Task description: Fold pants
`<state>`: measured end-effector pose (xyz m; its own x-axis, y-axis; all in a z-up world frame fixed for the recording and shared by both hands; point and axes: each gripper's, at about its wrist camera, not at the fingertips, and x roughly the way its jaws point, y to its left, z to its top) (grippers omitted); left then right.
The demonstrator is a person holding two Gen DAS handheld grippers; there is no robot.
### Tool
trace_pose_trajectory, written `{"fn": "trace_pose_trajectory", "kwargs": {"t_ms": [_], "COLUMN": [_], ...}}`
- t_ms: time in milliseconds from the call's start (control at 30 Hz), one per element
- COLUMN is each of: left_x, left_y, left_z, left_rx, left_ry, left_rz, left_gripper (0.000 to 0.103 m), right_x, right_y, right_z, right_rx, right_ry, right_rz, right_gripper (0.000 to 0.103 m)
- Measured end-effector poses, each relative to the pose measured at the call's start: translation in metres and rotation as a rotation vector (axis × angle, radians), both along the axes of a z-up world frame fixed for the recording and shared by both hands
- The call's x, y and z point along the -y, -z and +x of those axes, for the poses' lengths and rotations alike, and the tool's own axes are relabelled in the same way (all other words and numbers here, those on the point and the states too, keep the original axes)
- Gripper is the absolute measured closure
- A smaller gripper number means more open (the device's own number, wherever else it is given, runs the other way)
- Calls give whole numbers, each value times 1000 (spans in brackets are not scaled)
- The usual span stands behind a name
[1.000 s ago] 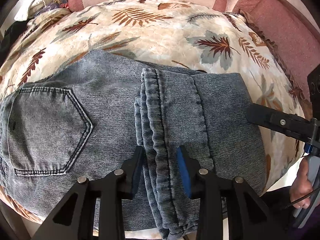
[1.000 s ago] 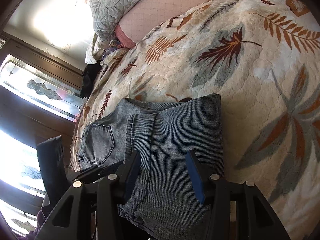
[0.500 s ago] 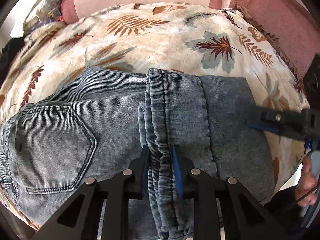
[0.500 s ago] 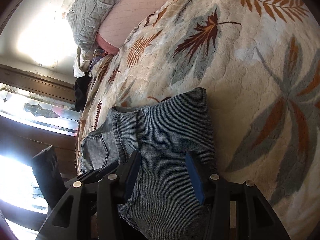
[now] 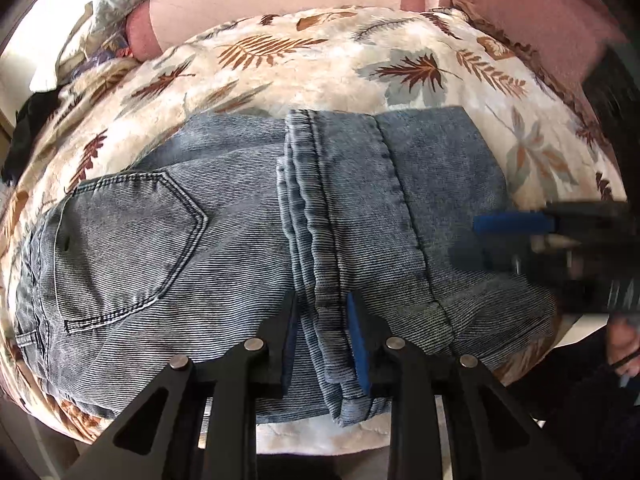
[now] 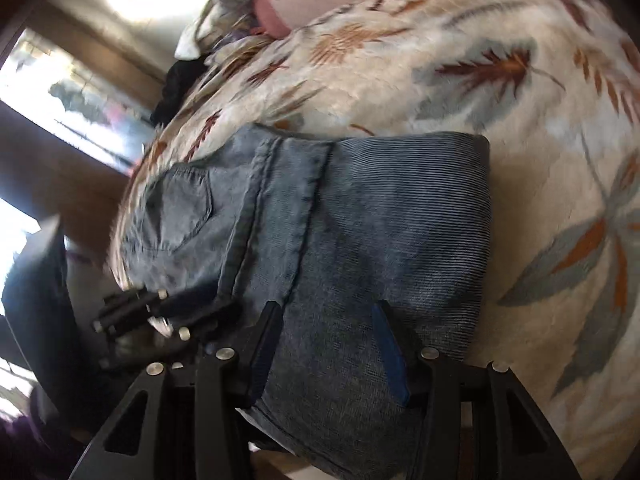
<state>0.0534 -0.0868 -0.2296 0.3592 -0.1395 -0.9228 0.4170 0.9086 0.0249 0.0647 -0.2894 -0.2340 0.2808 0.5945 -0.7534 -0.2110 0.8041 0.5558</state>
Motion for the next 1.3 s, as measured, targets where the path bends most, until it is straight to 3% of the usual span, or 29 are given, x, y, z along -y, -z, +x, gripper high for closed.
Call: {"fn": "trace_pose_trajectory", "kwargs": {"t_ms": [167, 267, 333, 433, 533, 700, 767, 900, 1167, 1300], "left_x": [-32, -73, -100, -159, -224, -301, -319, -338, -341, -334], "left_y": [-16, -28, -32, -41, -44, -36, -29, -9, 22, 20], "left_z": [0, -3, -5, -14, -24, -49, -55, -48, -20, 2], "left_rx": [51, 63, 76, 110, 112, 80, 62, 0, -118, -97], "left_ry": [-78, -149, -203, -326, -493, -683, -736, -788, -890, -901], "left_rz": [-15, -46, -43, -61, -90, -163, -242, -387, -594, -606], "left_gripper": [76, 76, 76, 76, 67, 29, 26, 25, 25, 25], "right_x": [-29, -52, -55, -40, -23, -18, -25, -37, -46, -41], "right_y": [-3, -5, -6, -11, -28, -45, -44, -37, -29, -29], "right_z": [-29, -53, -57, -45, -35, -17, -9, 3, 8, 9], "right_rx": [109, 249, 272, 243, 283, 332, 329, 314, 292, 289], "right_ry": [-173, -278, -298, -247, -158, -23, 18, 40, 49, 59], "right_rz": [-167, -306, -330, -249, -127, 42, 73, 73, 76, 88], "right_gripper": [50, 45, 43, 43, 43, 42, 42, 42, 42, 42]}}
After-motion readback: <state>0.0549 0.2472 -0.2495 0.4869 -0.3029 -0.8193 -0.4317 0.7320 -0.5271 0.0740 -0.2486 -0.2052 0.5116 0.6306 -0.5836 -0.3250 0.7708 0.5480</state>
